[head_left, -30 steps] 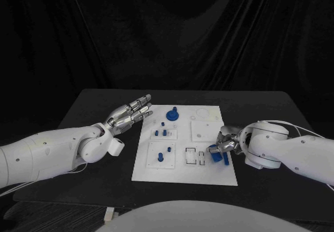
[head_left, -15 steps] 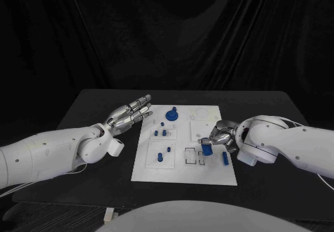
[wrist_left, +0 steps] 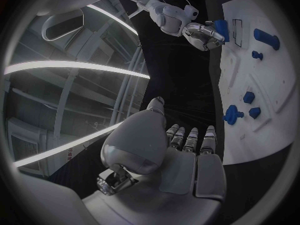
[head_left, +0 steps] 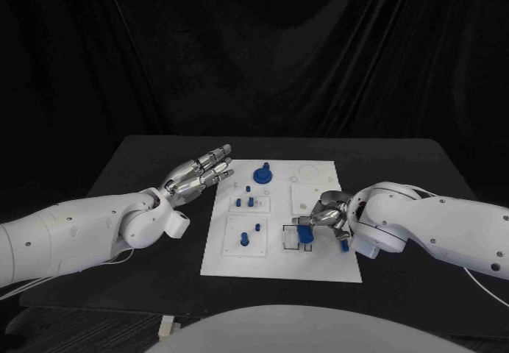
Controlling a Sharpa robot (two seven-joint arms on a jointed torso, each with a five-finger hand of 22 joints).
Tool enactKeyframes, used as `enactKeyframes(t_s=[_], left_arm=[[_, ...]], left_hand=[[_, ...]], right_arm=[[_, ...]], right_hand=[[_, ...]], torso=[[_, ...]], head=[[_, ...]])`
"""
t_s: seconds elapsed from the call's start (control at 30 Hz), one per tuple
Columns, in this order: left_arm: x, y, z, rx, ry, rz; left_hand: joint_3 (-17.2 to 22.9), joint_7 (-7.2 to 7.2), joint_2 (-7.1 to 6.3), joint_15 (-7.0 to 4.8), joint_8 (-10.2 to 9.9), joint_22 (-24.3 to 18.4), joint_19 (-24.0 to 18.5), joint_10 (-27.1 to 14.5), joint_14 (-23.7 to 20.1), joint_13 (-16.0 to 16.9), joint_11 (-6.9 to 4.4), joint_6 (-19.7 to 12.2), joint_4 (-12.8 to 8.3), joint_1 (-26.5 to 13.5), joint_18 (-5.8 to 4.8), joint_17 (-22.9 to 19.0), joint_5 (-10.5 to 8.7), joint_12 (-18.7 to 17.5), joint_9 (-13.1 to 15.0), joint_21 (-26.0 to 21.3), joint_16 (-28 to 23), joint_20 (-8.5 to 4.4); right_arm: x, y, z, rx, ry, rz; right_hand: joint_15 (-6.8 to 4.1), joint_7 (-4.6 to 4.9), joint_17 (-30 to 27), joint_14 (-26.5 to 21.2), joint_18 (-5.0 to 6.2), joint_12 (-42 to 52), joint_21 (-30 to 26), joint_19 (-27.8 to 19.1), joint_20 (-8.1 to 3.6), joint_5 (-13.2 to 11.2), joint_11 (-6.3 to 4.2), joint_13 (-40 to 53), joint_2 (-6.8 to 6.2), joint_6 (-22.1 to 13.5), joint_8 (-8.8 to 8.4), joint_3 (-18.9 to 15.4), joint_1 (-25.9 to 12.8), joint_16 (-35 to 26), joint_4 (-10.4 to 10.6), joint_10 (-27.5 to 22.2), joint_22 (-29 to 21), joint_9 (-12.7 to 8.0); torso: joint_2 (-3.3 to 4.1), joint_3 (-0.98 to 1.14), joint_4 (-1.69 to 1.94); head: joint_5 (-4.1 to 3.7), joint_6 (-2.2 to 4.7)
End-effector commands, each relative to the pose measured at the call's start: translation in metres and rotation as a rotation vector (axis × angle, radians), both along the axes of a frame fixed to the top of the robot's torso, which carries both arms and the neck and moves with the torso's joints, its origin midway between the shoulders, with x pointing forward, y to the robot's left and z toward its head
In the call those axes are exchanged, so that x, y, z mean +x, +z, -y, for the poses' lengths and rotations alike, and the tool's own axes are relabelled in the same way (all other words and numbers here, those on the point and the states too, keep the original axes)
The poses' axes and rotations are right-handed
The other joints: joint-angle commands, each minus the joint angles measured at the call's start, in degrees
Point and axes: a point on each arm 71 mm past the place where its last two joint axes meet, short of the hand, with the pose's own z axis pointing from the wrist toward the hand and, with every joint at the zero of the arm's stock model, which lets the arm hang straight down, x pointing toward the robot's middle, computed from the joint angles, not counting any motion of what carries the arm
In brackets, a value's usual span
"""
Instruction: Assemble the parts on the task board
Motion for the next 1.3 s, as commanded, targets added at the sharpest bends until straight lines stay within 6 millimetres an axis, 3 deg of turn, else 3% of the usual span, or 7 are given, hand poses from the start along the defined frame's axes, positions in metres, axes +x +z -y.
enactKeyframes(t_s=[0.03,0.33,0.43,0.6,1.03,1.3], left_arm=[[-0.001,0.001,0.002,-0.03,-0.009,0.011],[-0.001,0.0,0.002,-0.03,-0.012,0.006],[-0.001,0.0,0.002,-0.03,-0.013,0.004],[-0.001,0.0,0.002,-0.03,-0.013,0.003],[-0.001,-0.001,0.002,-0.029,-0.015,0.0],[-0.001,-0.001,0.002,-0.03,-0.016,-0.002]], left_hand=[[0.0,0.24,-0.14,-0.14,0.2,0.1,0.1,-0.1,0.1,-0.1,0.45,0.2,-0.2,0.5,0.5,-0.1,0.24,-0.2,0.0,0.0,-0.2,0.1],[0.0,0.24,-0.14,-0.14,0.2,0.1,0.1,-0.1,0.1,-0.1,0.45,0.2,-0.2,0.5,0.5,-0.1,0.24,-0.2,0.0,0.0,-0.2,0.1],[0.0,0.24,-0.14,-0.14,0.2,0.1,0.1,-0.1,0.1,-0.1,0.45,0.2,-0.2,0.5,0.5,-0.1,0.24,-0.2,0.0,0.0,-0.2,0.1],[0.1,0.25,-0.05,0.03,0.2,0.1,0.1,-0.1,0.1,-0.1,0.44,0.3,-0.3,0.5,0.5,-0.1,0.23,-0.2,0.0,0.0,-0.2,0.24],[0.1,0.25,-0.05,0.03,0.2,0.1,0.1,-0.1,0.1,-0.1,0.44,0.3,-0.3,0.5,0.5,-0.1,0.23,-0.2,0.0,0.0,-0.2,0.24],[0.1,0.25,-0.05,0.03,0.2,0.1,0.1,-0.1,0.1,-0.1,0.44,0.3,-0.3,0.5,0.5,-0.1,0.23,-0.2,0.0,0.0,-0.2,0.24]], right_arm=[[-0.001,-0.004,-0.002,-0.002,-0.005,-0.021],[-0.001,-0.011,-0.01,-0.012,0.014,-0.032],[-0.001,-0.011,-0.012,-0.014,0.021,-0.036],[-0.002,-0.013,-0.015,-0.018,0.038,-0.047],[-0.004,-0.014,-0.018,-0.026,0.059,-0.063],[-0.004,-0.014,-0.019,-0.025,0.059,-0.063]], right_hand=[[0.27,0.0,11.4,5.3,0.63,0.2,-0.3,-0.3,0.17,-0.2,0.1,15.1,0.09,-0.6,-0.32,5.0,-0.5,-0.2,-4.7,6.3,7.6,0.0],[0.61,0.52,10.7,5.1,0.93,0.2,-2.1,-0.7,0.43,-2.1,0.55,15.1,0.24,-1.5,-1.45,4.7,-0.9,-0.7,-4.4,6.3,7.2,-0.8],[0.8,0.73,10.6,5.1,0.94,0.2,-2.2,-0.7,0.62,-4.8,0.77,15.1,0.4,-1.5,-1.97,4.1,-1.4,-0.7,-3.9,6.3,7.2,-1.4],[0.87,0.86,10.6,5.1,0.96,0.2,-2.3,-0.7,0.7,-5.9,0.86,15.1,0.39,-1.7,-2.29,3.8,-1.6,-0.7,-3.8,6.3,7.1,-1.7],[1.3,1.39,10.6,5.1,1.08,0.2,-3.1,-0.6,1.13,-17.3,1.38,15.1,0.33,-2.4,-3.43,0.0,-3.5,-0.7,-2.2,6.3,7.0,-3.0],[1.36,1.47,10.3,5.1,1.18,0.2,-3.8,-0.7,1.19,-20.5,1.44,15.1,0.32,-2.6,-3.49,-1.7,-3.9,-0.8,-1.8,6.3,6.8,-3.2]], torso=[[0.01,0.0,0.01],[0.02,0.01,-0.08],[0.01,0.01,-0.08],[0.02,0.01,-0.09],[-0.01,0.02,-0.06],[-0.01,0.0,-0.06]], head=[[-0.06,-0.01],[0.21,-0.01],[0.21,-0.01],[0.19,-0.01],[0.16,-0.01],[0.15,-0.01]])
